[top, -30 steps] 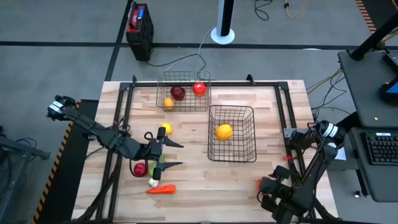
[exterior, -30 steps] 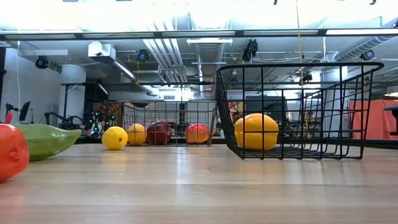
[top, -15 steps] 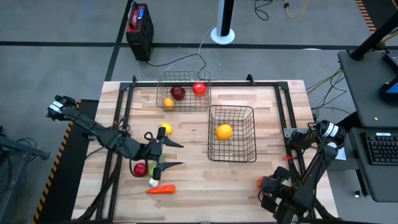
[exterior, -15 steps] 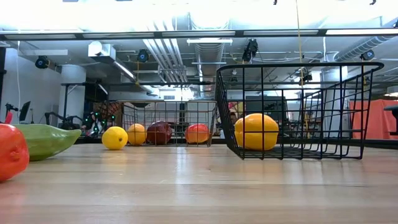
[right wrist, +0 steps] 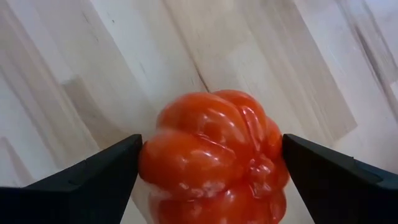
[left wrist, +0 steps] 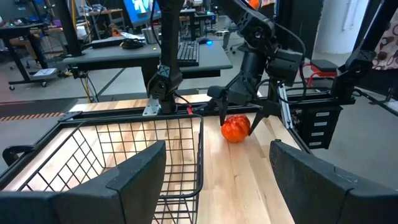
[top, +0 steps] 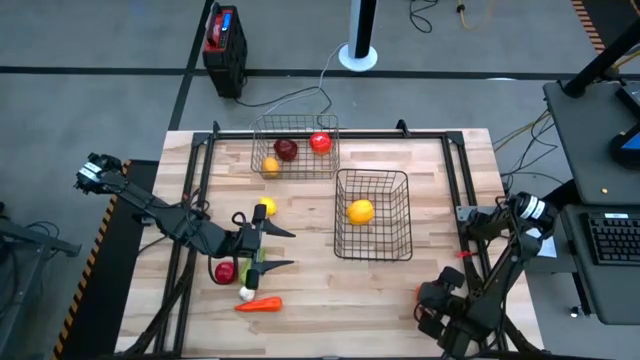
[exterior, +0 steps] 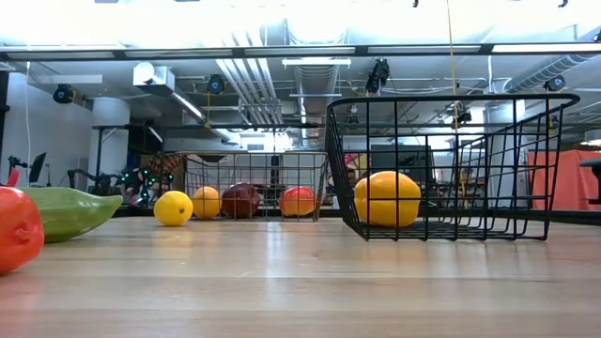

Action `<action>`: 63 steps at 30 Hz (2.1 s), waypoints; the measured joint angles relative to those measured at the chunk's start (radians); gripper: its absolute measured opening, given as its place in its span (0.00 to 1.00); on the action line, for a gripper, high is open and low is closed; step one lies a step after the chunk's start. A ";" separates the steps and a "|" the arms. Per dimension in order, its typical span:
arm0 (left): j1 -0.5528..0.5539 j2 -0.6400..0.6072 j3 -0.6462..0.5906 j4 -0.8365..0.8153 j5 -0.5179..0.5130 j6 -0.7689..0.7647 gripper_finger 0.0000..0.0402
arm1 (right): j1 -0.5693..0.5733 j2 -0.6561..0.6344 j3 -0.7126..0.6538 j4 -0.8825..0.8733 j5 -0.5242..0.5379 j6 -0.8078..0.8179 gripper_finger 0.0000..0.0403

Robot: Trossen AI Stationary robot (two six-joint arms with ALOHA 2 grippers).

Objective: Sort produce into baskets
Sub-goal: Put the orange pumpkin into the black wire basket

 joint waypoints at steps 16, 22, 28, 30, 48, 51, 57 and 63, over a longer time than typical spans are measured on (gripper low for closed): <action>0.000 0.000 0.000 0.000 0.000 0.003 0.67 | 0.000 0.010 -0.026 0.025 -0.074 -0.001 0.77; 0.000 0.000 0.000 0.000 0.000 0.003 0.67 | 0.000 0.010 -0.025 0.033 -0.070 -0.001 0.63; 0.000 0.000 0.000 0.000 0.000 0.003 0.67 | 0.000 0.006 -0.025 0.033 -0.073 0.000 0.65; 0.000 0.000 0.000 0.000 0.000 0.003 0.67 | 0.000 -0.004 -0.025 0.033 -0.075 0.005 0.67; 0.000 0.000 0.000 0.008 0.000 0.003 0.67 | -0.115 -0.179 0.135 0.054 0.379 -0.101 0.66; 0.000 0.000 0.000 0.008 0.000 0.003 0.67 | -0.196 -0.194 0.172 0.070 0.379 -0.244 0.65; 0.000 0.000 0.000 0.008 0.000 -0.001 0.67 | -0.391 -0.224 0.239 0.065 0.319 -0.551 0.66; 0.000 0.000 0.000 0.008 0.000 -0.010 0.67 | -0.585 -0.270 0.293 0.050 0.218 -0.823 0.65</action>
